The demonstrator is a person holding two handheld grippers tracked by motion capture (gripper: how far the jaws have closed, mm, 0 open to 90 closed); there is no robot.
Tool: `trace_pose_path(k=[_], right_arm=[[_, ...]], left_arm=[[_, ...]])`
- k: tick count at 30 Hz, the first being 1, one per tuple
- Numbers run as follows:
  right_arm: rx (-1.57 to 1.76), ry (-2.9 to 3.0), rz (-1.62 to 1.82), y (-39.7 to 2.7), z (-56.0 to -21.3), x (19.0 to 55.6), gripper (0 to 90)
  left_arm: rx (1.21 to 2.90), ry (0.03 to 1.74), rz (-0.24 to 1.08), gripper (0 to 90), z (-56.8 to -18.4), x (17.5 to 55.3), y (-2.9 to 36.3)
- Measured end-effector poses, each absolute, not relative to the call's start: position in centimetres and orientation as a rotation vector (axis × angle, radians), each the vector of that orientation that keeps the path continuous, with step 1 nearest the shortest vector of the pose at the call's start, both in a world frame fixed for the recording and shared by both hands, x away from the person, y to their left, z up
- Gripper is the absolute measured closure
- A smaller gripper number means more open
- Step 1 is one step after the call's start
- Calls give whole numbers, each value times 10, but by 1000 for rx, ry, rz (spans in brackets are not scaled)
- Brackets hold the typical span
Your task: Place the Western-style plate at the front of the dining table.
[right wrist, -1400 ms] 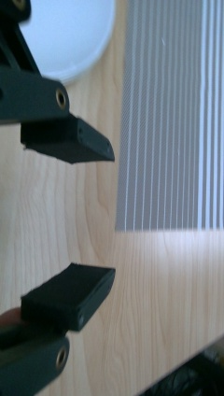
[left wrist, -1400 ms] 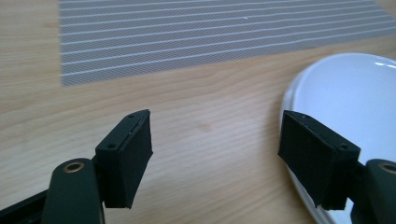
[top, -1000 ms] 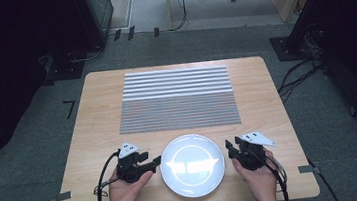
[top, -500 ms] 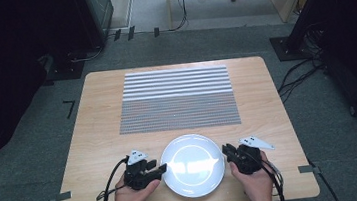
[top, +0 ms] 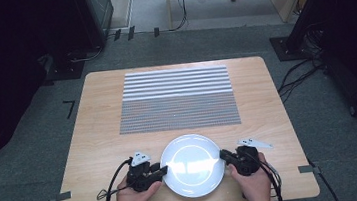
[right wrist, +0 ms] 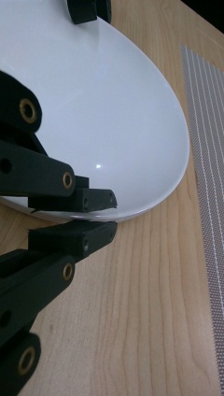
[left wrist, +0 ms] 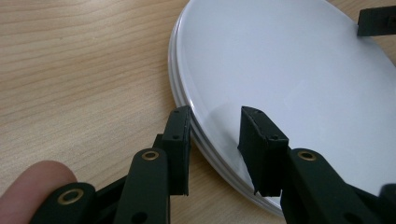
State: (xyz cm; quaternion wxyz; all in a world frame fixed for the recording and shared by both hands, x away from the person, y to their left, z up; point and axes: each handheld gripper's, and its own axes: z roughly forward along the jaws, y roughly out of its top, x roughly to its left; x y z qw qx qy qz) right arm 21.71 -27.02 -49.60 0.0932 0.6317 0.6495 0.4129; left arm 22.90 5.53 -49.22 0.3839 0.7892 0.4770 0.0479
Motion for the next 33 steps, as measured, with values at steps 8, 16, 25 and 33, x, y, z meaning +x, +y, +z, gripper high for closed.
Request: trace_pose_path(k=[8,16,25,33], right_arm=[[1908,1915,1238,-272,-495,217,857],[1906,1908,1251,-270,-493,215,873],[1908,1898,1258,-268,-494,215,868],[1920,1892,1291,-269,-496,216,859]], left_arm=[[2016,1220,126,626,-493,229,54],[2018,1226,108,588,-494,230,54],[2012,1234,98,584,-495,231,56],[2010,1243,111,584,-493,230,56]])
